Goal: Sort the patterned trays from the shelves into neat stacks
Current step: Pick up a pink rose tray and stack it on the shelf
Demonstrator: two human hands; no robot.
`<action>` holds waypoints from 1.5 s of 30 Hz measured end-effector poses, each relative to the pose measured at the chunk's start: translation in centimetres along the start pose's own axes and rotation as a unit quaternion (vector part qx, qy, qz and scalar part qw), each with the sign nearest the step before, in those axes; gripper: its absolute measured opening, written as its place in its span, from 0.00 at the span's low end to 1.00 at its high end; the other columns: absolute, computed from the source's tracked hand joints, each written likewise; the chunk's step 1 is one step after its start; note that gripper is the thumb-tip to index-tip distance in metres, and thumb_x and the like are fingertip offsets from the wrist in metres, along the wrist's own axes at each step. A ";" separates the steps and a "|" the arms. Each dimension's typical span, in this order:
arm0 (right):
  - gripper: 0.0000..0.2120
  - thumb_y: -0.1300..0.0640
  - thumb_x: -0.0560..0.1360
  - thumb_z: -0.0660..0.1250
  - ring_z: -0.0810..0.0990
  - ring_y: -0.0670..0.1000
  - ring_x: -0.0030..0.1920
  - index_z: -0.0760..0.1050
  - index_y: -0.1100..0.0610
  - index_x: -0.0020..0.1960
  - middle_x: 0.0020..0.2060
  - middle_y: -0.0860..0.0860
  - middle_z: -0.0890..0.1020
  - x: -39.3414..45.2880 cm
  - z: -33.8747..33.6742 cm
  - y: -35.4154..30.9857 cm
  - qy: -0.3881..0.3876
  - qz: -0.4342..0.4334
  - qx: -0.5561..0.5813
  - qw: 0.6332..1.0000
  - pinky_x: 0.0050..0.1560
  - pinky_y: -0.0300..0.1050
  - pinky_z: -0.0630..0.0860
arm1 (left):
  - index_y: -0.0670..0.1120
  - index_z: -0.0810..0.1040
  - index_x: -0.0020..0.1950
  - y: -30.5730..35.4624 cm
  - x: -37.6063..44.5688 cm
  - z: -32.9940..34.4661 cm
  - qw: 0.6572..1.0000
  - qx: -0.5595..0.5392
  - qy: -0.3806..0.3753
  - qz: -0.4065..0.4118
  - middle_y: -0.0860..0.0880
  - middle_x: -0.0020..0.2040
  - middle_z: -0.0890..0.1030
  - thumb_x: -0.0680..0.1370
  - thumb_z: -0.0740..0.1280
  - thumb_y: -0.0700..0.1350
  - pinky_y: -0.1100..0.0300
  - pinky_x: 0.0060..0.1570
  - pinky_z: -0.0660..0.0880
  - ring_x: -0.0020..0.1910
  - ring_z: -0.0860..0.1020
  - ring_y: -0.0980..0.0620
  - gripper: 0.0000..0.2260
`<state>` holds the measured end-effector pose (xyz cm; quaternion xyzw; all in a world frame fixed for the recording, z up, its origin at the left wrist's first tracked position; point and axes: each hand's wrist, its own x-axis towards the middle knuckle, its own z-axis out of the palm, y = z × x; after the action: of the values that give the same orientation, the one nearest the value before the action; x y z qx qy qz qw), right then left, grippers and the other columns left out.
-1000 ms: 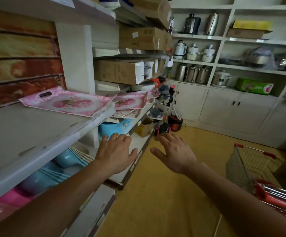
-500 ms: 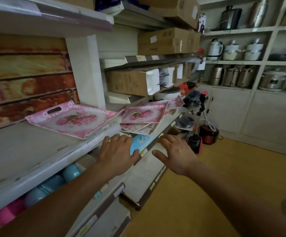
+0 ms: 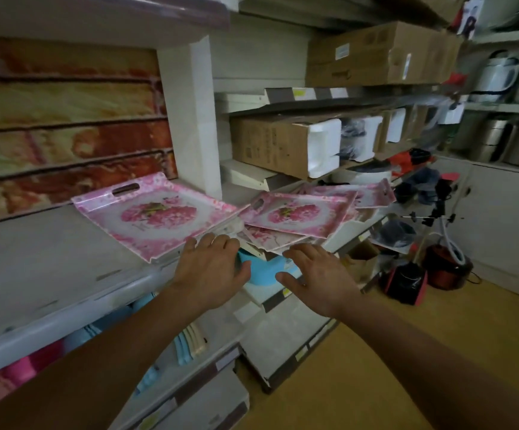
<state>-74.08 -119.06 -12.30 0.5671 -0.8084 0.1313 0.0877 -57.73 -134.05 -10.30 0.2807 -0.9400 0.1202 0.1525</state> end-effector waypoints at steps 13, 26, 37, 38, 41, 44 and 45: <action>0.27 0.36 0.77 0.55 0.72 0.53 0.63 0.70 0.52 0.69 0.65 0.52 0.75 15.9 3.0 -0.5 0.000 -0.113 0.043 0.993 0.63 0.50 0.69 | 0.49 0.68 0.66 -7.8 7.3 3.9 0.994 0.028 -0.033 -0.096 0.47 0.64 0.74 0.78 0.50 0.62 0.49 0.60 0.68 0.60 0.71 0.47 0.24; 0.24 0.44 0.74 0.64 0.73 0.53 0.61 0.71 0.51 0.67 0.62 0.50 0.75 25.2 7.1 -1.6 -0.044 -0.338 0.042 0.939 0.56 0.44 0.70 | 0.51 0.72 0.61 -9.0 7.2 4.5 0.958 0.058 -0.138 -0.244 0.50 0.54 0.78 0.75 0.56 0.63 0.54 0.51 0.76 0.48 0.76 0.50 0.22; 0.13 0.46 0.79 0.58 0.78 0.52 0.53 0.76 0.50 0.57 0.54 0.49 0.80 26.1 8.5 -1.1 0.018 -0.388 0.055 0.920 0.45 0.43 0.69 | 0.52 0.74 0.56 -6.2 6.3 4.6 0.927 0.131 -0.115 -0.331 0.49 0.51 0.82 0.79 0.56 0.51 0.57 0.42 0.73 0.46 0.81 0.47 0.10; 0.13 0.46 0.79 0.58 0.79 0.52 0.53 0.76 0.50 0.57 0.53 0.49 0.80 26.1 8.4 -1.0 0.019 -0.390 0.057 0.919 0.45 0.43 0.69 | 0.52 0.74 0.56 -6.1 6.4 4.6 0.926 0.131 -0.116 -0.334 0.49 0.51 0.82 0.80 0.55 0.51 0.57 0.42 0.73 0.46 0.80 0.47 0.10; 0.13 0.46 0.80 0.58 0.79 0.52 0.52 0.76 0.50 0.57 0.52 0.48 0.80 26.1 8.3 -0.8 0.022 -0.397 0.063 0.915 0.43 0.42 0.68 | 0.52 0.73 0.58 -5.5 6.5 4.4 0.924 0.141 -0.120 -0.336 0.49 0.52 0.82 0.80 0.55 0.50 0.56 0.43 0.73 0.47 0.81 0.47 0.11; 0.12 0.50 0.80 0.59 0.79 0.52 0.52 0.76 0.49 0.59 0.53 0.48 0.80 26.4 7.9 -0.6 0.002 -0.404 0.065 0.913 0.43 0.43 0.69 | 0.52 0.72 0.59 -5.3 6.5 4.2 0.924 0.157 -0.124 -0.326 0.48 0.52 0.81 0.81 0.55 0.51 0.56 0.43 0.73 0.47 0.81 0.47 0.11; 0.12 0.53 0.79 0.59 0.79 0.53 0.52 0.76 0.49 0.60 0.53 0.49 0.80 26.5 7.8 -0.5 -0.006 -0.406 0.061 0.912 0.43 0.43 0.69 | 0.51 0.72 0.59 -5.2 6.4 4.1 0.923 0.163 -0.128 -0.324 0.48 0.52 0.81 0.82 0.55 0.52 0.56 0.43 0.73 0.47 0.81 0.47 0.11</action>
<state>-82.61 -145.35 -11.90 0.8514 -0.4995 0.1296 0.0938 -60.83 -142.72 -11.11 0.6043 -0.7764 0.1784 0.0135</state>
